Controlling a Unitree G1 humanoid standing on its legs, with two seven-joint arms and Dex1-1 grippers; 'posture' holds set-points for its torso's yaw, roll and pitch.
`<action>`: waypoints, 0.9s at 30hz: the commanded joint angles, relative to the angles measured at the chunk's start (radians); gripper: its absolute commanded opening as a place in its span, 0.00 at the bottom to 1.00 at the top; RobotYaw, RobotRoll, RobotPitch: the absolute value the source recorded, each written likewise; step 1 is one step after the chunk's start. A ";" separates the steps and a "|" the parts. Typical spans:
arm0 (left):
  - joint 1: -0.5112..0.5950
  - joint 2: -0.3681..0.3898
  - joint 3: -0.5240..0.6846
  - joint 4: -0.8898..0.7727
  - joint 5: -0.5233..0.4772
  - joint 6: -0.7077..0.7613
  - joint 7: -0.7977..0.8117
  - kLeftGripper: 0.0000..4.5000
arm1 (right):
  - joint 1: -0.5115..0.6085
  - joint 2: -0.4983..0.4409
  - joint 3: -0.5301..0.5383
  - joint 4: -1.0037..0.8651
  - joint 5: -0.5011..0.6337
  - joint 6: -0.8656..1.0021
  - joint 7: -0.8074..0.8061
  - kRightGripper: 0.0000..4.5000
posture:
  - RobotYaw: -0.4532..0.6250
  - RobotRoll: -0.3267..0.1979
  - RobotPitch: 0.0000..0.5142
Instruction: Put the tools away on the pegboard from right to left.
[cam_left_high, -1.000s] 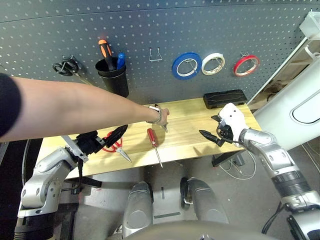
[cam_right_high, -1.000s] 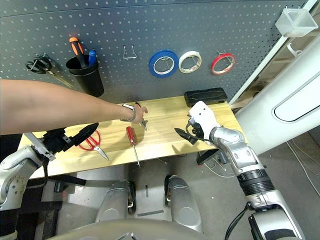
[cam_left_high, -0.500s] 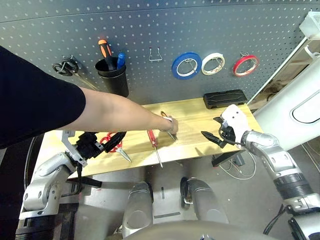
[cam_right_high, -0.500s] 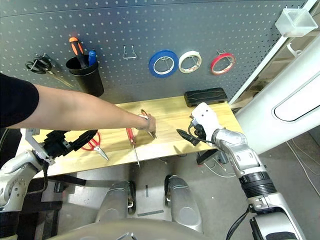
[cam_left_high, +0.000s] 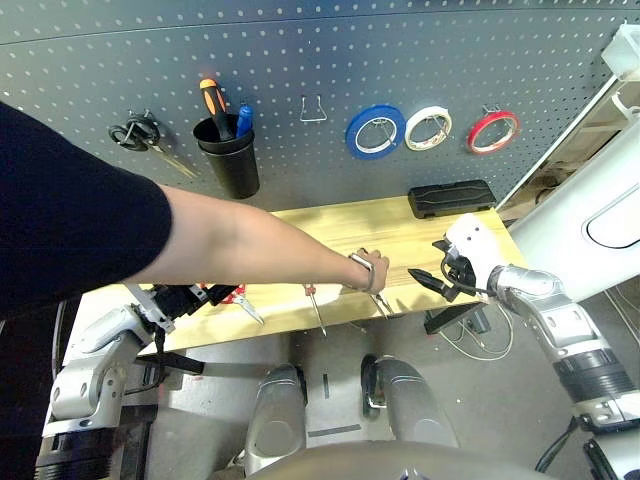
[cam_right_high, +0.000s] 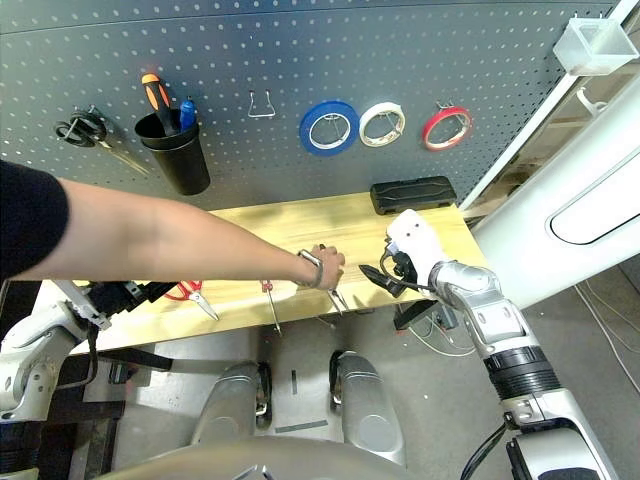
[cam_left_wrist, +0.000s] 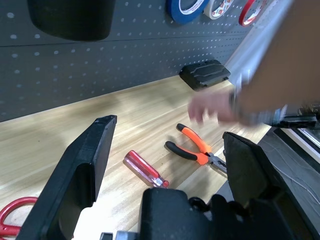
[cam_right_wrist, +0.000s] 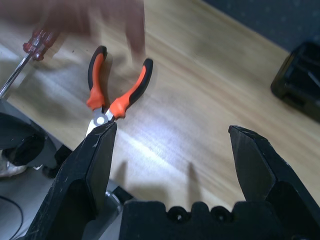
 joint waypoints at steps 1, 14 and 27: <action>0.009 0.004 -0.009 -0.015 0.007 0.031 0.015 1.00 | 0.003 0.022 0.018 -0.060 -0.021 0.106 -0.055 0.99 | 0.42 0.62 0.24; 0.061 0.110 0.107 -0.352 -0.182 0.343 0.125 1.00 | -0.223 0.256 0.097 -0.141 -0.037 0.833 -0.297 0.99 | 0.41 0.62 0.38; 0.179 0.175 0.215 -0.437 -0.277 0.423 0.102 1.00 | -0.394 0.427 0.126 0.179 -0.047 0.861 -0.409 0.99 | 0.44 0.62 0.53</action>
